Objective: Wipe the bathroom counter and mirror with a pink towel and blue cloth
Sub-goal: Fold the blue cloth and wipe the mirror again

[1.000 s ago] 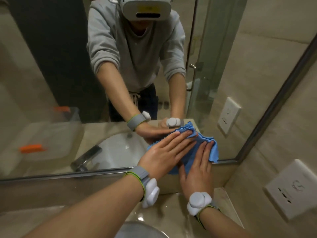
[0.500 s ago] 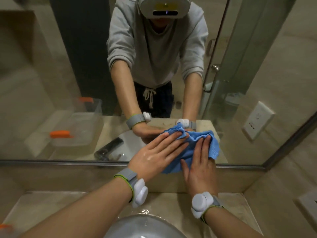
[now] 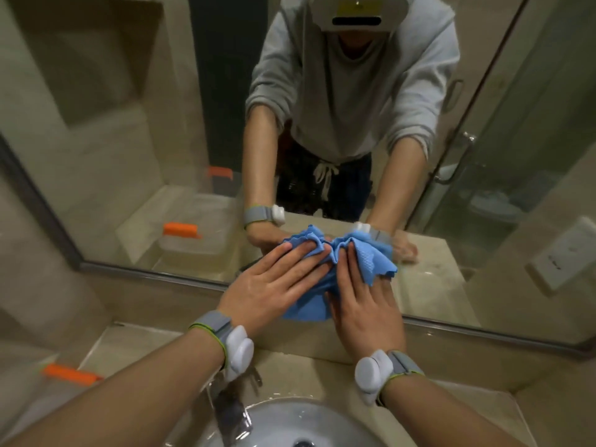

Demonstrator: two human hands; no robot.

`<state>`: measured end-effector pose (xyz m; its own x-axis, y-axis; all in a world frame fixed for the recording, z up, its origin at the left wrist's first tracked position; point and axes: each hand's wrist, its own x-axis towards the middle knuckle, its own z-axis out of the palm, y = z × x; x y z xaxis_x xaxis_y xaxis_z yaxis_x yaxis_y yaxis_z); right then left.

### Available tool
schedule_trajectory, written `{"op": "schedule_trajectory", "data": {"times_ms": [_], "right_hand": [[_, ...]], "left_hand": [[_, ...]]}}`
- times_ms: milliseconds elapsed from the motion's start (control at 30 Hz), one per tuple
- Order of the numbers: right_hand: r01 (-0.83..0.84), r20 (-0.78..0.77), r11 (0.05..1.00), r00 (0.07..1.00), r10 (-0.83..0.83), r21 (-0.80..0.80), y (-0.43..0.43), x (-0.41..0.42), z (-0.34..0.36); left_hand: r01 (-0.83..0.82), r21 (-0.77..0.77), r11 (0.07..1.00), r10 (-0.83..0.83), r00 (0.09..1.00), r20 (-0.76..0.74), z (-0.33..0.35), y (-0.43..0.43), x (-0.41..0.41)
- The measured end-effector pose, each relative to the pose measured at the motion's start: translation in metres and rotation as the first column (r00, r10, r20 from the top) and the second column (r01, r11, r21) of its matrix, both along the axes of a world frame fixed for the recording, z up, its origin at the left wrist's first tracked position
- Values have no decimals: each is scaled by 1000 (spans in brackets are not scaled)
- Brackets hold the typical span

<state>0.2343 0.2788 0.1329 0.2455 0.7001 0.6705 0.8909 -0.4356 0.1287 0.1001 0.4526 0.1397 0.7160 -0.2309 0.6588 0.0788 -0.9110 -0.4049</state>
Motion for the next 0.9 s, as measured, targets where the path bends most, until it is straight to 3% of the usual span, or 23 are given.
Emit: {"op": "schedule_trajectory", "data": {"times_ms": [267,900], "right_hand": [[-27,34,996,999,30,-87,72,-49,2],[-116,94,986,987,128,-122,214,-158,11]], "left_hand": [[-120,-77,990,123,991,46,-15,64,-62],[-339,-213,916,367,924,107,-44,176,-156]]}}
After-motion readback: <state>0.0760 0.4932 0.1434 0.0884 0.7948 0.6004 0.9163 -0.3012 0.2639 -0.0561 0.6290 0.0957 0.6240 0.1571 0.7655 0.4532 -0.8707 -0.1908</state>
